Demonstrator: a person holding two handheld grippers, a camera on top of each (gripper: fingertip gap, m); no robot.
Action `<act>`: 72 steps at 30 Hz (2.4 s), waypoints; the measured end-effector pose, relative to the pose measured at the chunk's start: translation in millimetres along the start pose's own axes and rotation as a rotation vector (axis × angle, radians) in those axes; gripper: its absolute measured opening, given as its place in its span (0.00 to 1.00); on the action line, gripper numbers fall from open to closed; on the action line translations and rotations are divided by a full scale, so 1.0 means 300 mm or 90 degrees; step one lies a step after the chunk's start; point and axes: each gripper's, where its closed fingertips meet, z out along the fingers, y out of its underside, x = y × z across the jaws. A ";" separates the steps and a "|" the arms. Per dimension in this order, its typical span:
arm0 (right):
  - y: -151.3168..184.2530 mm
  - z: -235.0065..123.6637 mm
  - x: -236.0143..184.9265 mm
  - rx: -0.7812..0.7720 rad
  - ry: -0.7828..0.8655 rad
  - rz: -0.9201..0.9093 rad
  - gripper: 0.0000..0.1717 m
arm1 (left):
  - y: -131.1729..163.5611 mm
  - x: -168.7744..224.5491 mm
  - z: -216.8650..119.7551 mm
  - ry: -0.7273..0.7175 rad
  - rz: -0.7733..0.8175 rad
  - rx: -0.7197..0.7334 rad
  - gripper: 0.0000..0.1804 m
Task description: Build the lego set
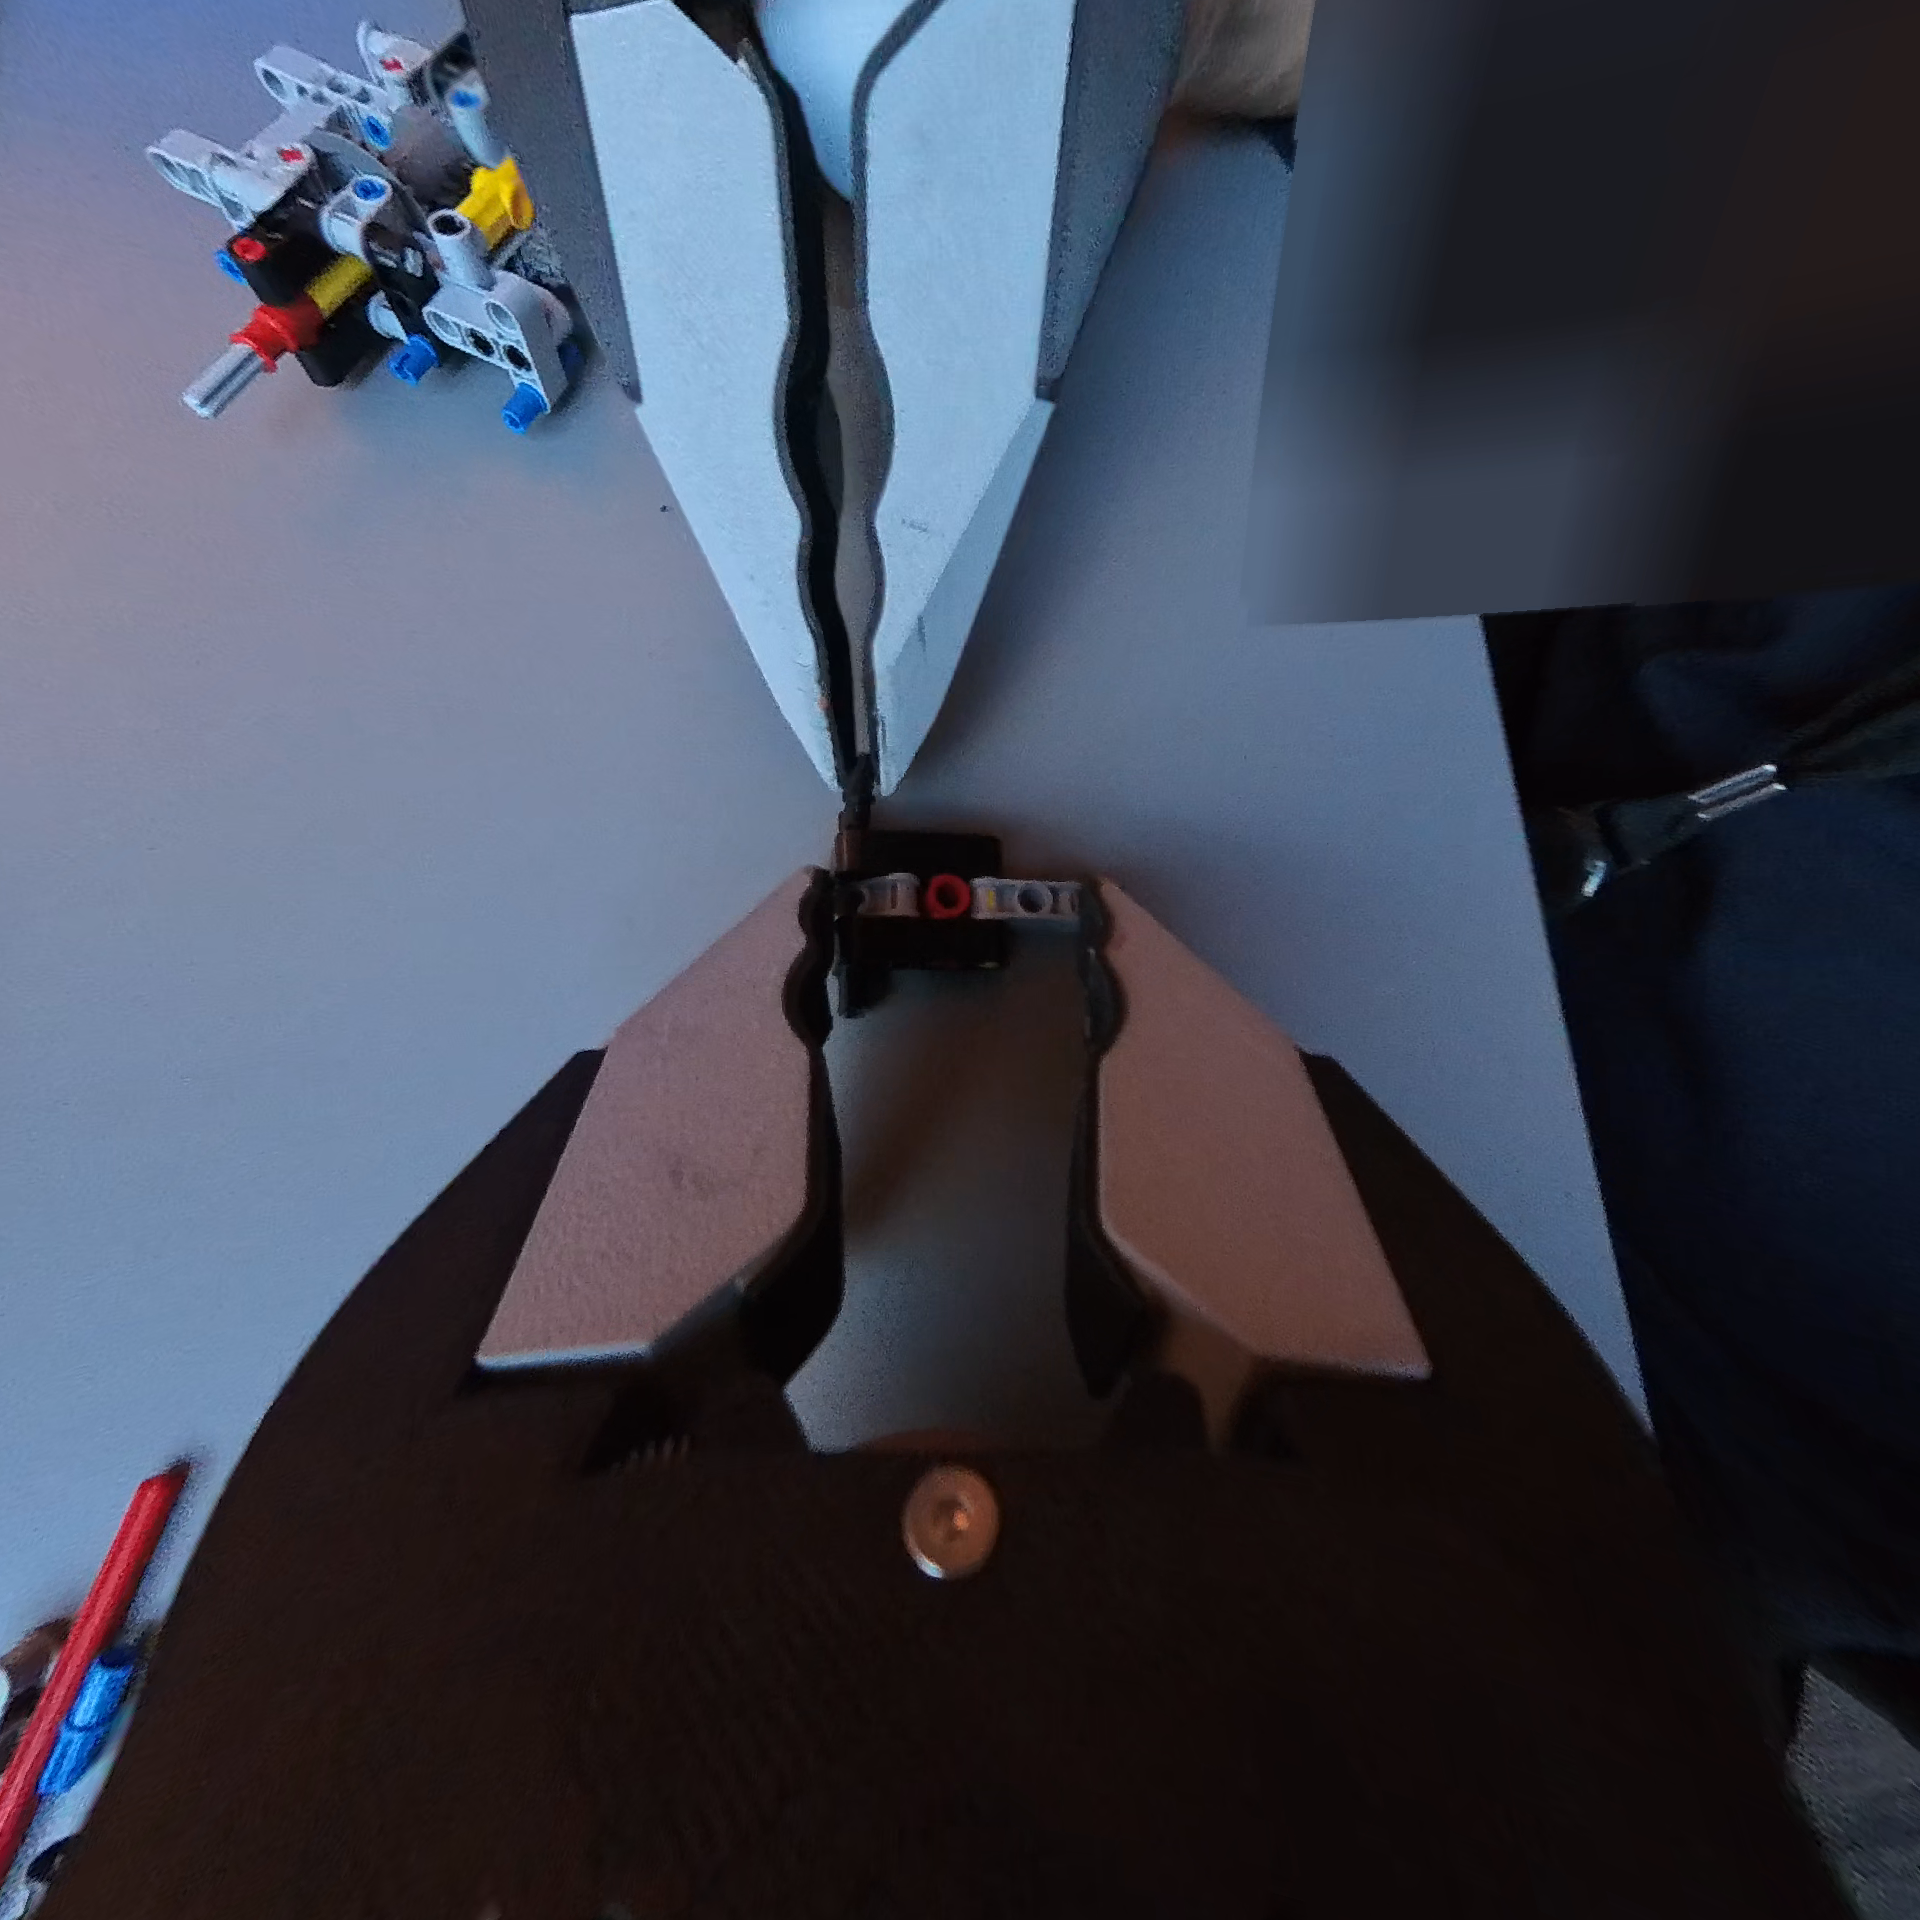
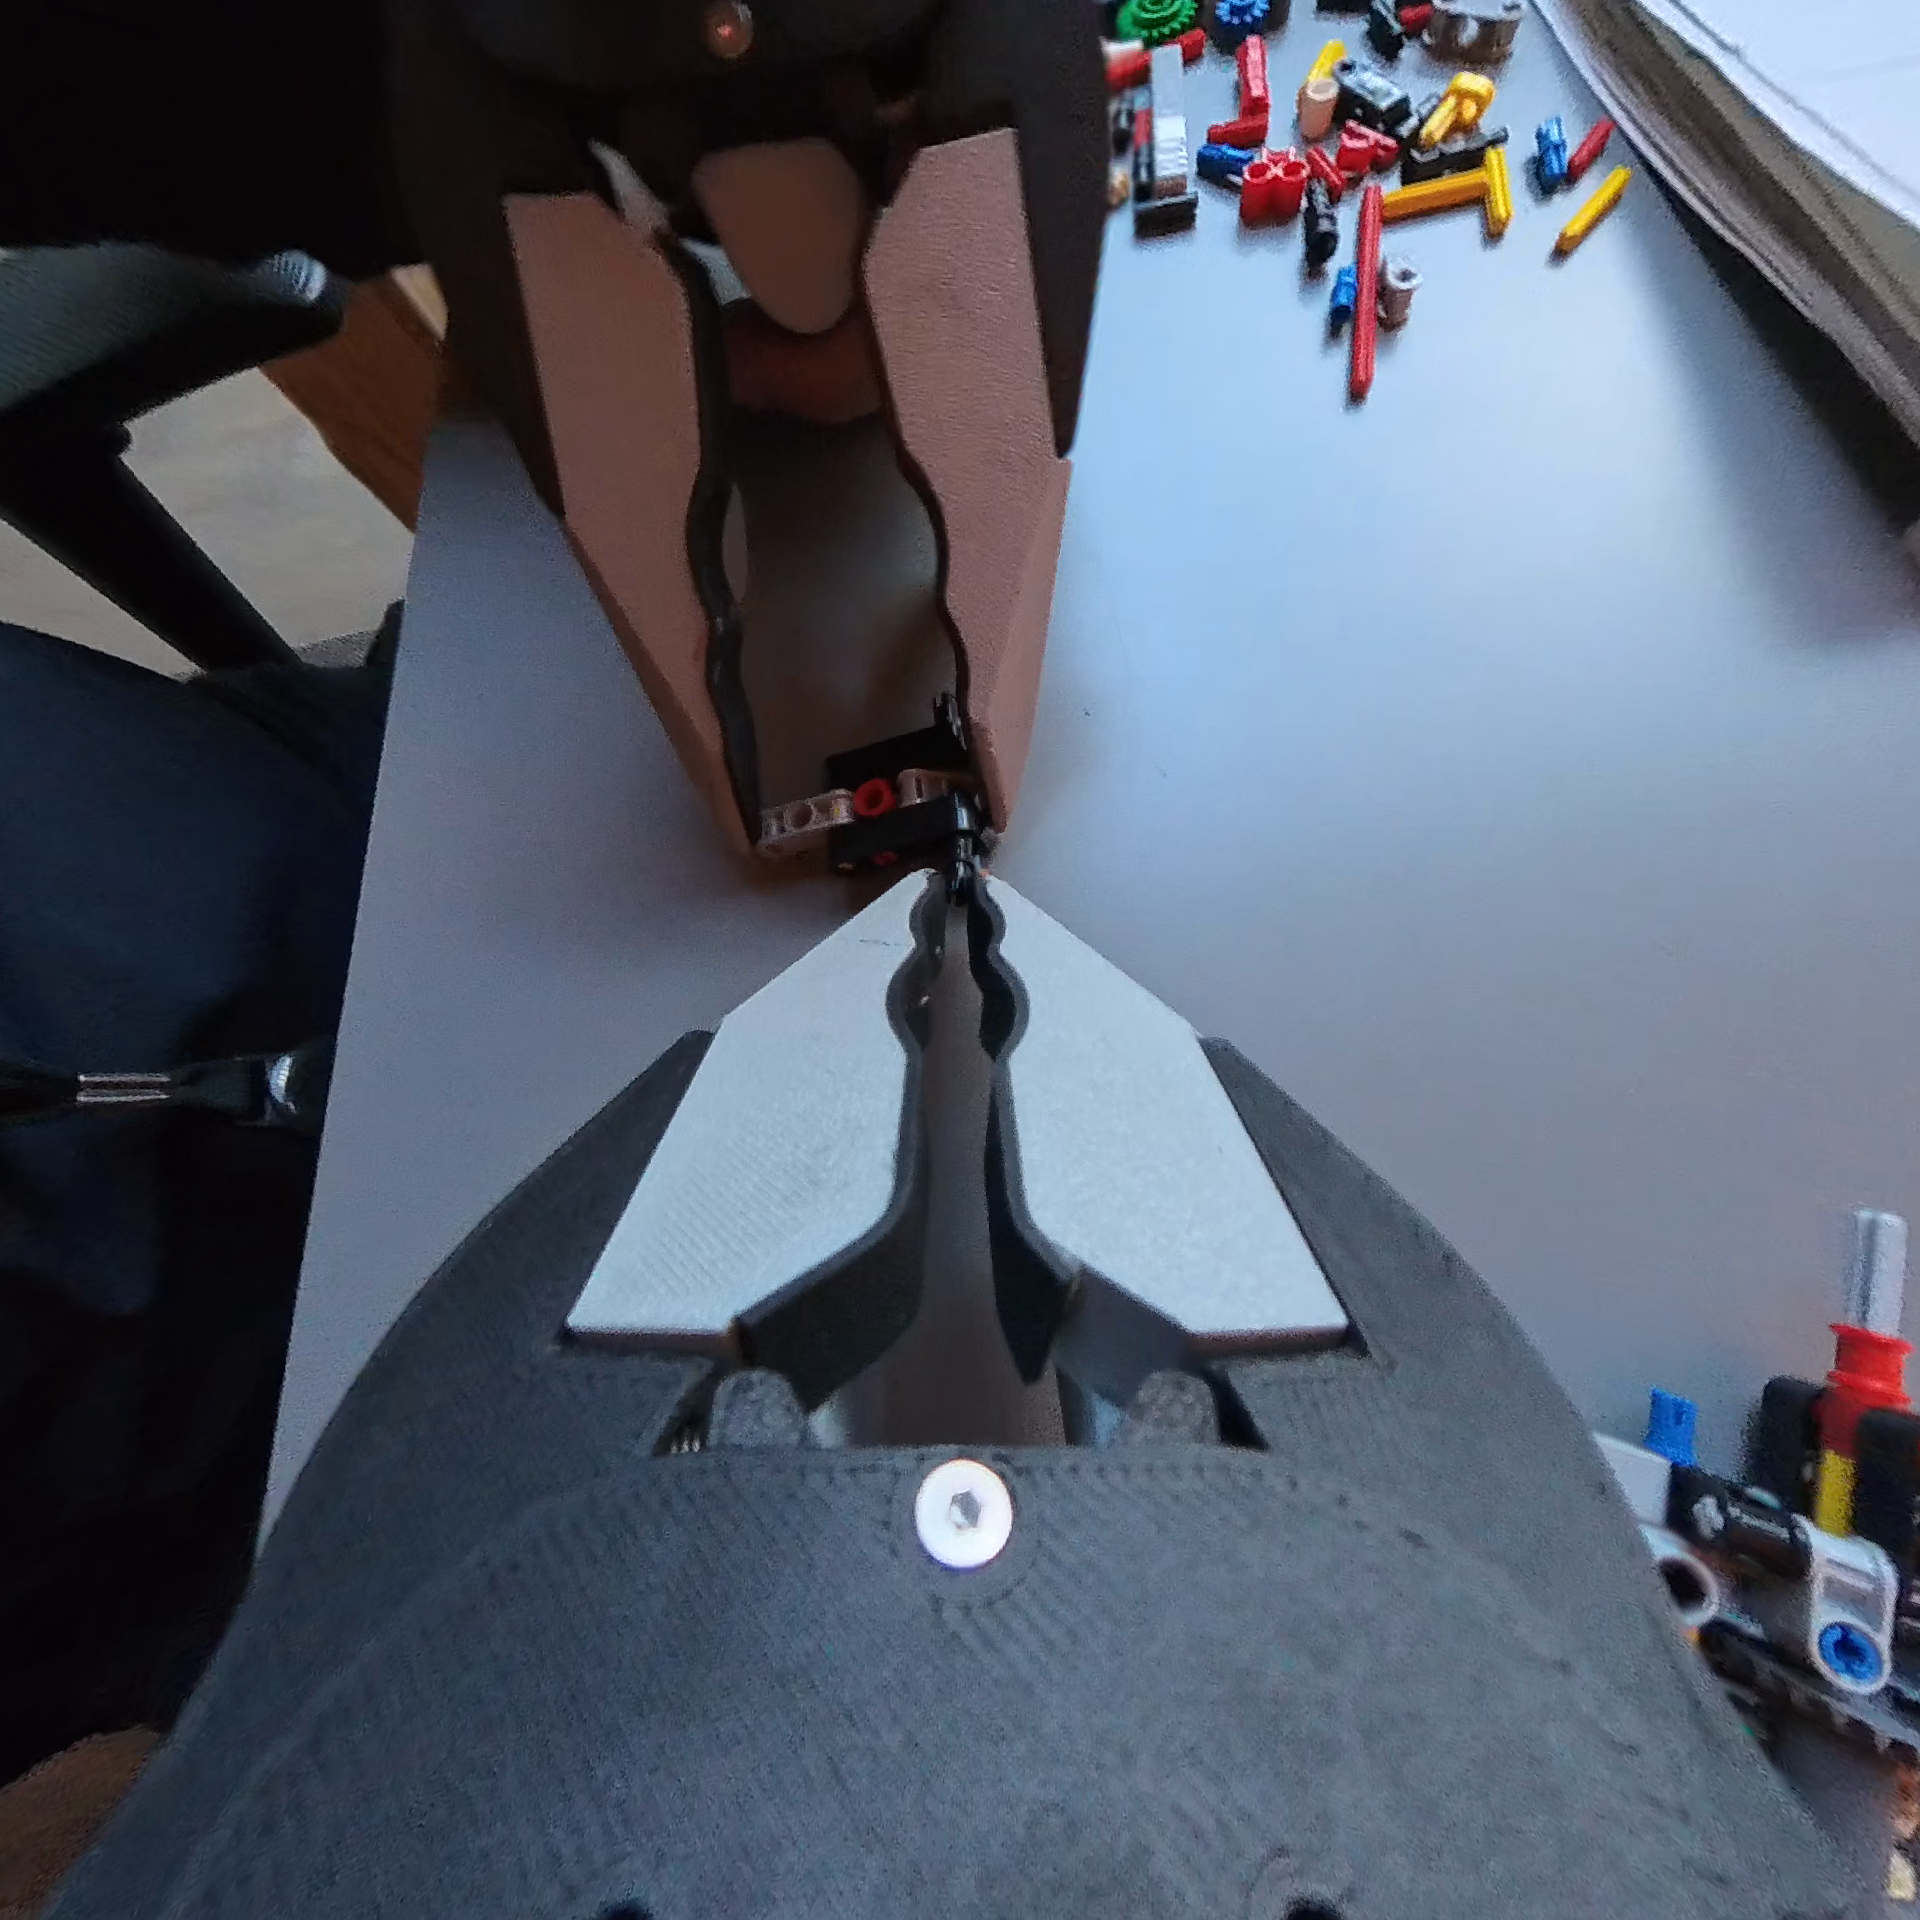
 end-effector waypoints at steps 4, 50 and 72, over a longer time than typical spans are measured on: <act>-0.007 0.012 -0.006 -0.002 0.025 -0.054 0.01 | 0.008 0.009 -0.014 0.043 -0.019 0.003 0.25; -0.005 0.044 -0.039 -0.038 -0.034 -0.097 0.00 | 0.035 0.031 -0.028 0.044 0.041 -0.012 0.25; -0.019 0.046 -0.036 -0.047 0.125 -0.309 0.00 | 0.038 0.040 -0.035 0.074 0.032 -0.011 0.24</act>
